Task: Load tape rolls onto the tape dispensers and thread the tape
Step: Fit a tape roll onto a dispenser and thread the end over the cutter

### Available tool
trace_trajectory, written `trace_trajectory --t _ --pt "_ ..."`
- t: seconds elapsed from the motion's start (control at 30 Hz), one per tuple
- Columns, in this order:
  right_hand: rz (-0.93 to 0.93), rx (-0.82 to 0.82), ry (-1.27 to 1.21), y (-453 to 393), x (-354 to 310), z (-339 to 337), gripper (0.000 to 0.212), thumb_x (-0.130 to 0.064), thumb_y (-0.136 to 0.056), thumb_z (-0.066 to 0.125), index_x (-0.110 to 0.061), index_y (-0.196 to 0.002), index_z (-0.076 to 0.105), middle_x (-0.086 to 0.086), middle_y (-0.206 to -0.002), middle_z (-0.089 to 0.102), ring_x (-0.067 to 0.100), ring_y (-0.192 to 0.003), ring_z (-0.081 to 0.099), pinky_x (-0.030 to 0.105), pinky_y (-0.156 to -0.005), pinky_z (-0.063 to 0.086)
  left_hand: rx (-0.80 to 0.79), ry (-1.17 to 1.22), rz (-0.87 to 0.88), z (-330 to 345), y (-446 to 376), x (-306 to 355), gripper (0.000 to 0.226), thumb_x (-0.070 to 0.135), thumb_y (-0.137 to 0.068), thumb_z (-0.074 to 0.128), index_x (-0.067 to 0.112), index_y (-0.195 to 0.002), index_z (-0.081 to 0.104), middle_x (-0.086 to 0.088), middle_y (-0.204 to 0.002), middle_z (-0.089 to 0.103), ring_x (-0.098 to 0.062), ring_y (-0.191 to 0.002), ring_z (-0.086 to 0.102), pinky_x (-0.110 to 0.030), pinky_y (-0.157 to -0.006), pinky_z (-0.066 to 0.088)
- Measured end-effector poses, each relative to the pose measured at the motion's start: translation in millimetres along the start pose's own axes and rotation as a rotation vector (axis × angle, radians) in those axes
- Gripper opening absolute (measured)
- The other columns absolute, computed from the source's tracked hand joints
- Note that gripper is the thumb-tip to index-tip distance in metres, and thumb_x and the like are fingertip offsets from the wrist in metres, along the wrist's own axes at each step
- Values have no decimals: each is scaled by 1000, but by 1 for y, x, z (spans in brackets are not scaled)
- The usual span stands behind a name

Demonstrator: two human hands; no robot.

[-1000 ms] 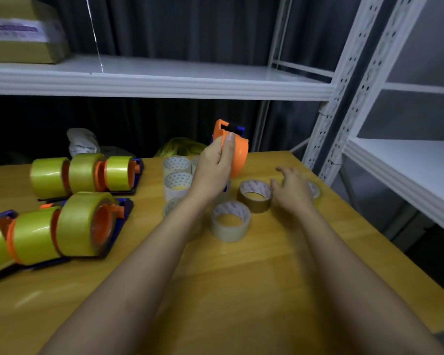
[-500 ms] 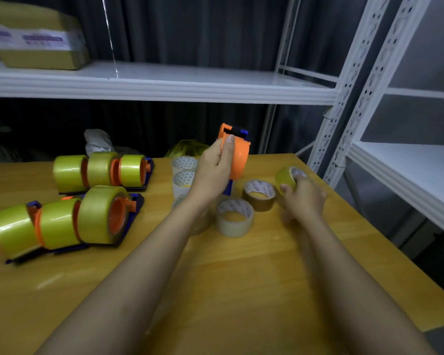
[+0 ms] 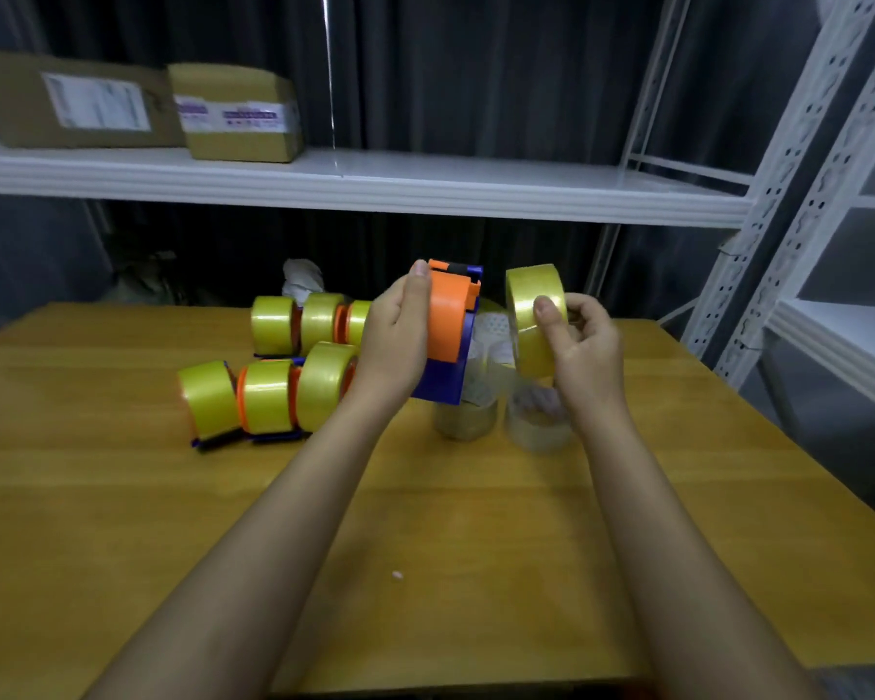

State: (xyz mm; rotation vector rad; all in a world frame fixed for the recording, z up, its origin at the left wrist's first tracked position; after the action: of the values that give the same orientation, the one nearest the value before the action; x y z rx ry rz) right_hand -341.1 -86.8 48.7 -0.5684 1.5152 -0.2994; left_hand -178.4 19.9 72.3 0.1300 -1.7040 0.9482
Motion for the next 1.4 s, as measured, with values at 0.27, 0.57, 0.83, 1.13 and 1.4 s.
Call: trace_trajectory --t 0.27,0.57,0.83,1.13,1.4 --pt "312 80 -464 64 -1 37 23 -40 -83 70 -18 -88 69 5 -94 68 20 -90 62 38 -91 50 62 -7 -132 -68 42 6 41 35 -102 37 10 -73 49 -2 -60 44 -8 -51 43 -22 -51 34" --pt "479 -58 -438 126 16 60 18 -33 -91 64 -16 -89 69 0 -85 76 15 -87 71 32 -81 57 -6 -67 -266 -89 99 -30 49 42 -101 36 1 -93 61 -12 -77 48 -17 -63 46 -27 -60 35" --pt "525 -66 -380 157 40 66 39 -51 -79 70 -14 -90 70 25 -111 65 33 -103 65 53 -100 47 16 -42 -214 -87 122 -41 50 37 -103 33 -3 -83 56 -10 -64 44 -18 -59 45 -26 -56 36" --pt "509 -122 -365 158 49 72 63 -63 -61 76 -13 -98 70 13 -102 72 31 -105 65 54 -102 45 35 5 -261 -81 121 -60 49 37 -103 31 -3 -95 58 -1 -61 47 -11 -57 48 -13 -51 37" --pt "499 -315 -430 166 57 77 69 -21 -71 72 -9 -135 49 12 -113 71 25 -106 67 38 -93 52 34 32 -275 -72 123 -69 42 37 -103 31 6 -88 56 -1 -65 49 -4 -55 50 -11 -53 38"
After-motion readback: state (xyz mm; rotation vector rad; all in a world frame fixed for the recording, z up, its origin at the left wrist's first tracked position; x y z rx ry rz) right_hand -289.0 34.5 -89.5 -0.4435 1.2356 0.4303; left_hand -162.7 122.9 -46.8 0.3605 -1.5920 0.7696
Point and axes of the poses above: each hand's wrist, its own y-axis away from the middle knuckle, its own z-axis out of the palm, x = y × z, the point moved 7 cm from there along -y, towards the middle knuckle
